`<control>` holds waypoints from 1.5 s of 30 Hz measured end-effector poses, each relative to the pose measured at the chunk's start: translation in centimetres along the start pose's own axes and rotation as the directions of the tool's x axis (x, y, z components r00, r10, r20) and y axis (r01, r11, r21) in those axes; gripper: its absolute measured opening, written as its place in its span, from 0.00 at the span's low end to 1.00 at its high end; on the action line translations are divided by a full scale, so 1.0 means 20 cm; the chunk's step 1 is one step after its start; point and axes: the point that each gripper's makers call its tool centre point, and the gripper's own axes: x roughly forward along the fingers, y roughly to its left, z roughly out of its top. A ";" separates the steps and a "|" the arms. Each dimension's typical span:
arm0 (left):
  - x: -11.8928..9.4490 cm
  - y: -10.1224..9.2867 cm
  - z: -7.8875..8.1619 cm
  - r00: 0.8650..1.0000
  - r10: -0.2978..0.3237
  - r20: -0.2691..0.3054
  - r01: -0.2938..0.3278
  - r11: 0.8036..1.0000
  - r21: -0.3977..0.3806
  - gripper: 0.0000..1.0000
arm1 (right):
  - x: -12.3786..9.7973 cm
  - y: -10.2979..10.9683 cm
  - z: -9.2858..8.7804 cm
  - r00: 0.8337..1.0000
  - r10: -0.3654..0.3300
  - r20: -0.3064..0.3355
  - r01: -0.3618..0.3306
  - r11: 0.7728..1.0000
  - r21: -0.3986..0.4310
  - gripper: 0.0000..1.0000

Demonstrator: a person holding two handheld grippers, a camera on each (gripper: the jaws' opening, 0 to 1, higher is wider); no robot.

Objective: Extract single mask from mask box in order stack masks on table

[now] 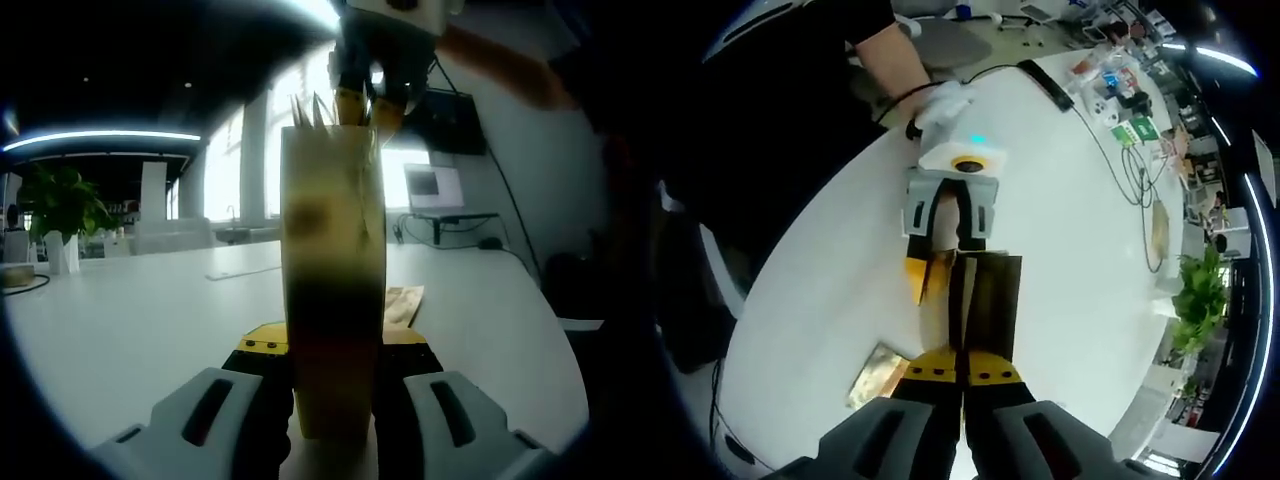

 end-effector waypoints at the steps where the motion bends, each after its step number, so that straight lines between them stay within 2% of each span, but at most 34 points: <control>1: 0.00 0.00 0.00 1.000 0.000 0.000 0.000 1.000 0.000 0.20 | -0.01 0.00 0.00 1.000 -0.011 -0.001 0.011 1.000 0.002 0.00; 3: 0.00 -0.01 0.00 1.000 0.000 -0.001 0.000 1.000 0.001 0.20 | -0.01 -0.02 0.01 0.997 -0.081 -0.020 0.080 0.996 -0.036 0.00; 8: 0.00 0.01 -0.01 1.000 -0.001 -0.001 0.001 1.000 0.001 0.20 | -0.04 0.00 0.01 0.992 -0.123 -0.008 0.123 0.992 -0.005 0.00; 13: 0.00 0.00 0.00 1.000 0.000 -0.002 0.000 1.000 0.002 0.20 | -0.09 -0.02 0.00 0.979 -0.201 0.012 0.201 0.979 0.028 0.00; 16: 0.00 0.01 -0.01 1.000 0.000 -0.002 0.000 1.000 0.002 0.20 | -0.10 -0.04 0.00 0.957 -0.291 -0.005 0.291 0.954 0.076 0.00; 17: 0.00 0.00 -0.01 1.000 0.000 -0.002 0.000 1.000 0.003 0.20 | -0.10 -0.04 0.00 0.949 -0.314 -0.003 0.313 0.947 0.068 0.00; 21: 0.00 0.00 0.00 1.000 0.001 -0.002 -0.001 1.000 0.004 0.20 | -0.11 -0.04 0.00 0.920 -0.391 0.010 0.387 0.914 0.123 0.00; 24: 0.00 0.00 0.00 1.000 0.000 -0.002 0.000 1.000 0.003 0.20 | -0.11 -0.02 0.00 0.903 -0.430 0.002 0.427 0.897 0.117 0.00; 25: 0.00 0.00 -0.01 1.000 0.000 -0.003 0.000 1.000 0.004 0.20 | -0.12 -0.02 0.00 0.892 -0.451 -0.002 0.448 0.886 0.120 0.00; 31: 0.00 0.00 -0.01 1.000 0.001 -0.003 -0.001 1.000 0.004 0.20 | -0.15 -0.01 -0.01 0.854 -0.521 0.017 0.508 0.839 0.197 0.00; 36: 0.00 -0.01 0.00 1.000 0.001 -0.003 -0.001 1.000 0.006 0.20 | -0.15 0.00 -0.01 0.839 -0.544 0.017 0.529 0.823 0.204 0.00; 40: 0.00 0.00 -0.01 1.000 0.001 -0.004 -0.001 1.000 0.006 0.20 | -0.18 -0.03 -0.01 0.821 -0.571 0.009 0.557 0.805 0.206 0.00; 45: 0.00 0.01 -0.01 1.000 0.002 -0.004 -0.002 1.000 0.005 0.20 | -0.23 -0.05 -0.01 0.807 -0.590 0.006 0.576 0.790 0.208 0.00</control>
